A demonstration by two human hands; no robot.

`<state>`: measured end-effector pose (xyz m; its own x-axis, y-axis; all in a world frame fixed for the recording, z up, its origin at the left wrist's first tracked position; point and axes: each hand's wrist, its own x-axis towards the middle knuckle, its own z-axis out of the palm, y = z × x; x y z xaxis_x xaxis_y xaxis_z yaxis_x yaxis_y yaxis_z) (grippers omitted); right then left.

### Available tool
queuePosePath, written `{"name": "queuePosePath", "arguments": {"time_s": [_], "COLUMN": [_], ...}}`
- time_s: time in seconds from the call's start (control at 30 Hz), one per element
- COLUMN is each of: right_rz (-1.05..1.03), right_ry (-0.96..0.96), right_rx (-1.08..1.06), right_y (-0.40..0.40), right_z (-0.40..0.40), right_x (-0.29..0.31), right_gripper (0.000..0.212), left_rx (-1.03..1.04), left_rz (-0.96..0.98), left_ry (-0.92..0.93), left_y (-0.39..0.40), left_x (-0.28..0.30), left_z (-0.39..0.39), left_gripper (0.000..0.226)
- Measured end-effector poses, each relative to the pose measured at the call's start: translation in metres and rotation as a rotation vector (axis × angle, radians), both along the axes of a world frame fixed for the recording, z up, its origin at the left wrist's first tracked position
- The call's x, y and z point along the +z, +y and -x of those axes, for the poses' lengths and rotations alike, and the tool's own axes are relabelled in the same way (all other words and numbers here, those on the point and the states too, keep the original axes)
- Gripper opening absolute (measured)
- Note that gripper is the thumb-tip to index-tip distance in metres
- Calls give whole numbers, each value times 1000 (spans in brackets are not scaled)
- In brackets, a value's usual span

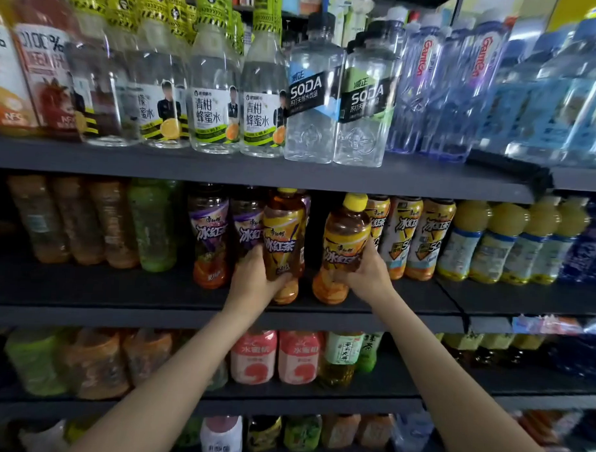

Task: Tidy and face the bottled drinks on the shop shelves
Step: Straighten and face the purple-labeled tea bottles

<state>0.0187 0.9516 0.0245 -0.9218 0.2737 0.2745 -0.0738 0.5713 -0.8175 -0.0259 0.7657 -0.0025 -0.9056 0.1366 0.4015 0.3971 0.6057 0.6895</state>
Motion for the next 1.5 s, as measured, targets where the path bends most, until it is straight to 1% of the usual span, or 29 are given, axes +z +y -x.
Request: {"name": "queuePosePath", "arguments": {"time_s": [0.1, 0.23, 0.3, 0.4, 0.5, 0.67, 0.97, 1.07, 1.13, 1.2, 1.3, 1.37, 1.43, 1.5], "right_rz": [-4, -37, -76, -78, -79, -130, -154, -130, -93, -71, -101, -68, -51, -86], "right_ry": [-28, 0, 9, 7, -22, -86, -140, -145, -150, -114, 76, 167, 198, 191], "right_rx": [-45, -77, -100, -150, -208, -318, -387, -386, -381, -359, -326, -352, -377, -387], "right_y": [-1, -6, -13, -22, -26, -27, -26, -26, -23, -18, -4, 9, 21, 32], "right_z": [19, 32, 37, 43, 54, 80, 112, 117, 112, 98, 67, 49, 40, 37], "right_x": [-3, -20, -35, -46, -43, -38, -38, -36, -36, -39, -50, -52, -50, -48], "right_gripper": [84, 66, 71, 76, 71, 51, 51, 47, 41, 36, 33, 28, 27, 32], "left_rx": [26, 51, 43, 45, 35, 29, 38, 40, 45, 56, 61, 55, 31, 14], "left_rz": [23, 85, 86, 80, 82, 111, 114, 88, 111, 157, 184, 192, 187, 215], "left_ry": [-55, -80, -74, -45, -45, -76, -112, -130, -137, -138, -120, -106, -103, -100], "left_y": [5, 1, -1, -2, -2, -4, -3, -3, -2, -1, 4, 11, 24, 41], "left_x": [-5, -5, -7, -10, -9, -3, -3, -5, -4, -2, 2, 5, 6, 7], "left_z": [6, 11, 13, 13, 12, 12, 12, 12, 10, 8, 4, 0, -2, -2], "left_gripper": [65, 73, 71, 65, 60, 62, 61, 62, 63, 61, 54, 52, 53, 52]}}
